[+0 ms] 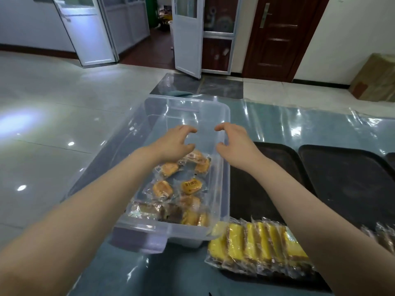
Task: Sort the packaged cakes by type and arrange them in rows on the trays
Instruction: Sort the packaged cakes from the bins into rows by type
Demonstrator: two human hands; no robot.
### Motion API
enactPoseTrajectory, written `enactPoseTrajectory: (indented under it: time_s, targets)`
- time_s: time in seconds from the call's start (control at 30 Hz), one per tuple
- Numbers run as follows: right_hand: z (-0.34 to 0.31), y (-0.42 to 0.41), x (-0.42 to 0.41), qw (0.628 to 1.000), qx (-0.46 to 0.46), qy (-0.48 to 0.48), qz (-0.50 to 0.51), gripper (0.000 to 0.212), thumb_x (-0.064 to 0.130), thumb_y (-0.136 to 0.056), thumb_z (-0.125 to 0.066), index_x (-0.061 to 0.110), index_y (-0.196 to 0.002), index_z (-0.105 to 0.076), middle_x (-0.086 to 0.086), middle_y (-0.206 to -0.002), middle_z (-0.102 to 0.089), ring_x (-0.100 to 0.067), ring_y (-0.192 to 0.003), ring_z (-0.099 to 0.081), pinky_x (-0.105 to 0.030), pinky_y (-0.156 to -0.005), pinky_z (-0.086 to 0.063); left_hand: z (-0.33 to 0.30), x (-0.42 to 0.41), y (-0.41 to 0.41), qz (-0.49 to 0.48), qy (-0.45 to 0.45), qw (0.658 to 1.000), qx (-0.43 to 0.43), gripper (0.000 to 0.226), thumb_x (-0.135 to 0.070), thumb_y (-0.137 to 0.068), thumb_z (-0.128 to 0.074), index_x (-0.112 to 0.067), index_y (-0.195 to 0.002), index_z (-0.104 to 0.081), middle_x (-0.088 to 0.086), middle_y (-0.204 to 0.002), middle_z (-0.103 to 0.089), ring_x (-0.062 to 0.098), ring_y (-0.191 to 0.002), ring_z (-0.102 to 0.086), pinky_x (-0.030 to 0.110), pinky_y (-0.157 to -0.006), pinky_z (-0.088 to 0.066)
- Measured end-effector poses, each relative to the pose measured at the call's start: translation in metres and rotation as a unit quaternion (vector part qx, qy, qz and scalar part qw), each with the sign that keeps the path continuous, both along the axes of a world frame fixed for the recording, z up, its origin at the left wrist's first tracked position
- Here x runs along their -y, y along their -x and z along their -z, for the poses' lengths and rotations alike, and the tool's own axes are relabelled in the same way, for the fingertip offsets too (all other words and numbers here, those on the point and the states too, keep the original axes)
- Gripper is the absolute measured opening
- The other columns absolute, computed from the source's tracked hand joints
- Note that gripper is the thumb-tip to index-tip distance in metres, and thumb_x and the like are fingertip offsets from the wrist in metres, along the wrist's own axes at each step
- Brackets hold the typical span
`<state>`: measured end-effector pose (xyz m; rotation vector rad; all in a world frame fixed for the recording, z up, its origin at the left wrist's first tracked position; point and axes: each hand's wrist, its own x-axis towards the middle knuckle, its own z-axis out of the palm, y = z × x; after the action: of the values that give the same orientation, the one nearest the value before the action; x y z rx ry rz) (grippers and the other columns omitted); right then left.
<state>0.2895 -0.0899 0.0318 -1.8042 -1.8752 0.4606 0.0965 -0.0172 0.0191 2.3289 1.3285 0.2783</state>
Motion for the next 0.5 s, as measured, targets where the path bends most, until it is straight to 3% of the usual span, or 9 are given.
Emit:
enactPoseTrajectory:
  time_s: [0.1, 0.3, 0.43, 0.5]
  targets:
    - [0.006, 0.023, -0.023, 0.998, 0.042, 0.034, -0.018, 0.05, 0.018, -0.094, -0.053, 0.015, -0.143, -0.043, -0.007, -0.148, -0.04, -0.023, -0.141, -0.027, -0.032, -0.112, -0.028, 0.018, -0.02, 0.031, -0.002, 0.037, 0.997, -0.063, 0.056, -0.025, -0.098, -0.056, -0.016, -0.149, -0.035, 0.007, -0.155, -0.035, 0.024, -0.142, -0.032, 0.035, -0.113, -0.027]
    - [0.026, 0.06, -0.077, 0.981, 0.151, 0.124, -0.016, 0.053, 0.026, -0.094, -0.056, 0.014, -0.144, -0.043, -0.012, -0.147, -0.043, -0.032, -0.135, -0.036, -0.041, -0.11, -0.036, 0.058, -0.049, 0.06, -0.031, 0.116, 0.983, -0.138, 0.058, -0.036, -0.096, -0.059, -0.015, -0.146, -0.039, 0.01, -0.15, -0.044, 0.03, -0.133, -0.044, 0.039, -0.107, -0.037]
    - [0.046, 0.076, -0.099, 0.934, 0.246, 0.256, -0.04, 0.04, 0.028, -0.097, -0.055, 0.007, -0.131, -0.055, -0.012, -0.13, -0.057, -0.033, -0.118, -0.054, -0.035, -0.095, -0.044, 0.079, -0.059, 0.067, -0.026, 0.111, 0.974, -0.196, 0.046, -0.028, -0.095, -0.056, -0.014, -0.139, -0.049, 0.011, -0.143, -0.052, 0.03, -0.126, -0.051, 0.036, -0.103, -0.042]
    - [0.06, 0.075, -0.103, 0.904, 0.274, 0.326, -0.051, 0.045, 0.033, -0.097, -0.056, 0.006, -0.133, -0.054, -0.007, -0.125, -0.056, -0.033, -0.117, -0.055, -0.036, -0.095, -0.045, 0.091, -0.062, 0.072, -0.025, 0.123, 0.969, -0.214, 0.043, -0.026, -0.096, -0.055, -0.011, -0.136, -0.051, 0.012, -0.14, -0.055, 0.031, -0.124, -0.053, 0.035, -0.1, -0.042]
